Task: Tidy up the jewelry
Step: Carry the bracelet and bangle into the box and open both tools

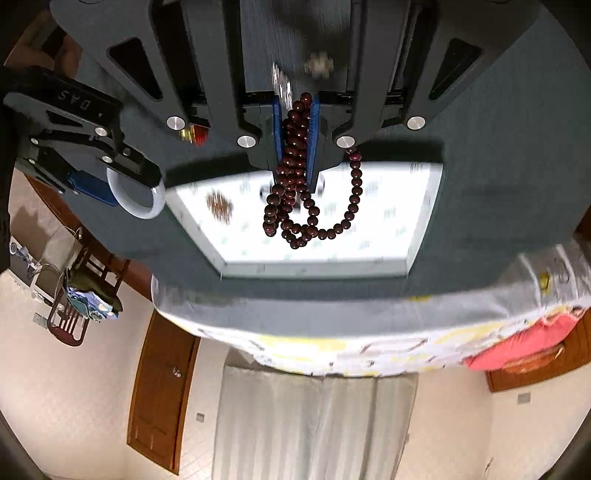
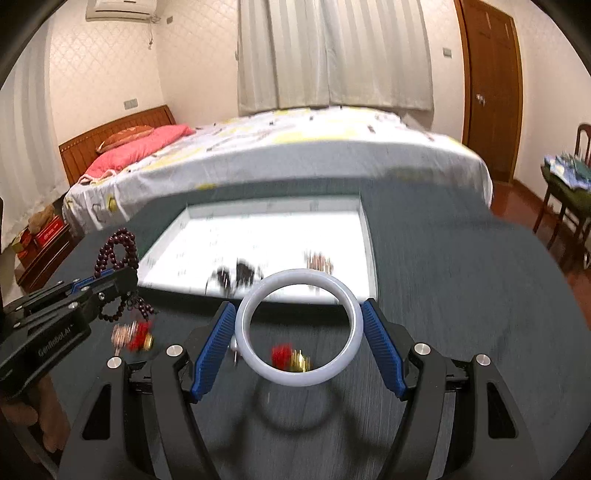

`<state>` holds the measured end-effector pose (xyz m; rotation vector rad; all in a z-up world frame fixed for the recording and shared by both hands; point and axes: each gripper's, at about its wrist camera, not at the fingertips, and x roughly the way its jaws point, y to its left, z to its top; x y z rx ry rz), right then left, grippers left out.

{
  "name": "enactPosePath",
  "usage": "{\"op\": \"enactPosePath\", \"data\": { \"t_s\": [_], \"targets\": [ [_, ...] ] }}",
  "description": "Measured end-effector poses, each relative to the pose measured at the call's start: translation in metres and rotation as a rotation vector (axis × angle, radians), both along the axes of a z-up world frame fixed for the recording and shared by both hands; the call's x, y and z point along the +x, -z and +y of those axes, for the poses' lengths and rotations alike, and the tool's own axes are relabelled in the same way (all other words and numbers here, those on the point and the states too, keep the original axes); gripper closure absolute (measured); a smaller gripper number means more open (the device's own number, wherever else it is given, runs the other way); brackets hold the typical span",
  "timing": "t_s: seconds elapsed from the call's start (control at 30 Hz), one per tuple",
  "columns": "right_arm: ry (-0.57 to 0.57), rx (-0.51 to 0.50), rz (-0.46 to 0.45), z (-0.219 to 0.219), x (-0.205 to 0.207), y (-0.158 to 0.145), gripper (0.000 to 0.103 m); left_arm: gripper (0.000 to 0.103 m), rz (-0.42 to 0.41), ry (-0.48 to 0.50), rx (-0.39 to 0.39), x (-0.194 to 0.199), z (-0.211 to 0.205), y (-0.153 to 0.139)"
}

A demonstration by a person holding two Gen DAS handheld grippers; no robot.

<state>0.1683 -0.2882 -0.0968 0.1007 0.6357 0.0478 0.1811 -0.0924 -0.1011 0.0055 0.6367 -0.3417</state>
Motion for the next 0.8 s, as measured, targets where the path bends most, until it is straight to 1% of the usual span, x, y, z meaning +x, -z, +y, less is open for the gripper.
{"op": "enactPosePath", "data": {
  "t_s": [0.13, 0.23, 0.33, 0.47, 0.6, 0.67, 0.8],
  "targets": [
    [0.007, -0.007, -0.029, -0.001, 0.037, -0.009, 0.035, 0.092, -0.035, 0.007, 0.003, 0.033, -0.009, -0.011],
    [0.01, -0.009, -0.035, -0.002, 0.066, -0.01, 0.035, 0.092, -0.033, 0.004, 0.006, 0.062, -0.015, -0.012],
    [0.017, -0.009, -0.024, -0.003, 0.095, -0.006, 0.035, 0.092, -0.02, -0.009, 0.022, 0.086, -0.021, -0.007],
    [0.03, -0.008, 0.013, -0.007, 0.128, 0.005, 0.035, 0.092, 0.024, -0.036, 0.042, 0.124, -0.025, 0.004],
    [0.028, 0.004, 0.088, -0.01, 0.16, 0.022, 0.035, 0.092, 0.086, -0.069, 0.069, 0.164, -0.028, 0.019],
    [0.026, 0.007, 0.131, -0.011, 0.174, 0.03, 0.035, 0.092, 0.139, -0.073, 0.083, 0.182, -0.031, 0.028],
    [0.022, 0.023, 0.187, -0.016, 0.19, 0.037, 0.035, 0.092, 0.219, -0.07, 0.11, 0.203, -0.036, 0.043]
  ]
}}
